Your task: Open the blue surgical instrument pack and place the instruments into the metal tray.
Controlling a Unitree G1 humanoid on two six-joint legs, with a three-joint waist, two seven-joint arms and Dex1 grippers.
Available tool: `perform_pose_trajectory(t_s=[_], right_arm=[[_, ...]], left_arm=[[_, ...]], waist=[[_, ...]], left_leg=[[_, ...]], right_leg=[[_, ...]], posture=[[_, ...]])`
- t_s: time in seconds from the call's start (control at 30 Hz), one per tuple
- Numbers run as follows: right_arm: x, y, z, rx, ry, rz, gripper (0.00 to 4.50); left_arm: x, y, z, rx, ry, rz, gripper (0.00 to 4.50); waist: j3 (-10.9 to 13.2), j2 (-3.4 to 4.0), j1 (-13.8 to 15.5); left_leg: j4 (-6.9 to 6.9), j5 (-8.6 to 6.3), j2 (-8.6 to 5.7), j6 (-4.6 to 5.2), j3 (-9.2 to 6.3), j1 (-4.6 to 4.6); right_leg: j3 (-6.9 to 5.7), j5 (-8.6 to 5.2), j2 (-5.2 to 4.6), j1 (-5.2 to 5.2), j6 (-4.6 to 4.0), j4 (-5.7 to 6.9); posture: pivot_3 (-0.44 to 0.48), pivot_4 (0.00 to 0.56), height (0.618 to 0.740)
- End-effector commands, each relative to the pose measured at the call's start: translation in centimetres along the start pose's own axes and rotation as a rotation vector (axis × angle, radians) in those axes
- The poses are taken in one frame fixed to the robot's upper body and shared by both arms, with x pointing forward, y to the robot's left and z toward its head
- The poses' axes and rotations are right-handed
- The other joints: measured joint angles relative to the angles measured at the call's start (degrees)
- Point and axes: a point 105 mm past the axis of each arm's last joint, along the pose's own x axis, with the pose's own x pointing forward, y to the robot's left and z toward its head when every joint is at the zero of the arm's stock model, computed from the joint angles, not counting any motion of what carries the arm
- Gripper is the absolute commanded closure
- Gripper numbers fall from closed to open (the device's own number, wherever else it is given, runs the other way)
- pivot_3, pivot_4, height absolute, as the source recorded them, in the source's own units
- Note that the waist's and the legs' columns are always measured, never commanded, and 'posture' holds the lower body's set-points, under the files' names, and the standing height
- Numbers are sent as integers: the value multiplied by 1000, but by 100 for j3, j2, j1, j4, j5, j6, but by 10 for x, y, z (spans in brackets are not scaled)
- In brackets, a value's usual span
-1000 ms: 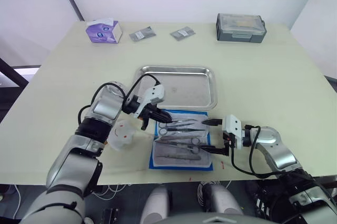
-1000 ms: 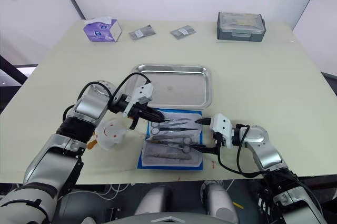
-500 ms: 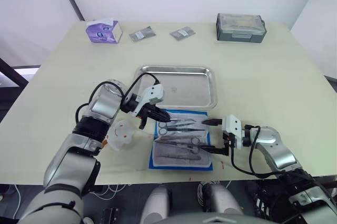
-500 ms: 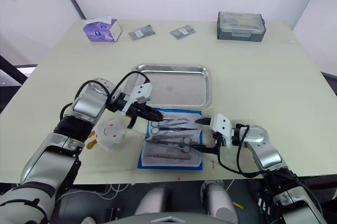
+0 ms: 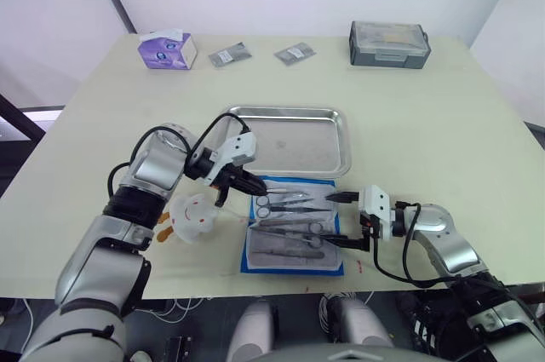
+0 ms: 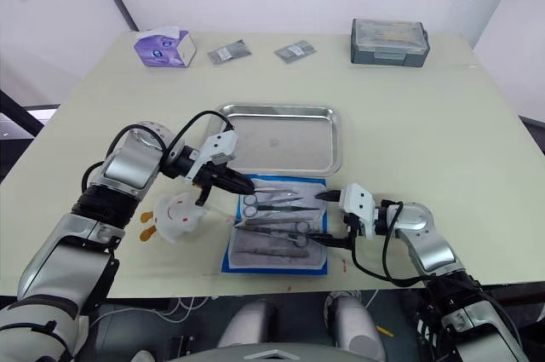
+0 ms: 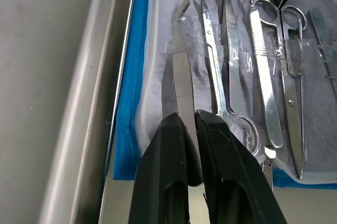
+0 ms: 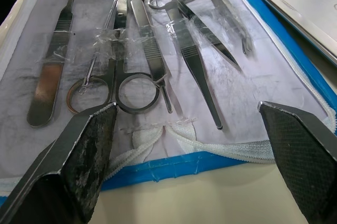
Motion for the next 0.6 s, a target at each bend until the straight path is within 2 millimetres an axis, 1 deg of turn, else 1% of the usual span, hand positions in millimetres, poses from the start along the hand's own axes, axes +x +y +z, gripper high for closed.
perform_pose_trajectory(t_s=[0.03,0.6], right_arm=[[1,30,-63,156,228,59,0],[3,30,-63,158,223,59,0]], left_arm=[[-12,-5,15,54,-12,-27,4386],[-21,-10,13,60,26,-27,4386]], waist=[[0,0,-1],[3,0,-2]], left_leg=[[0,0,1,0,0,0],[-5,0,4,0,0,1]], right_leg=[[1,0,0,0,0,0],[2,-2,4,-3,-3,-1]], posture=[[0,150,734],[0,150,734]])
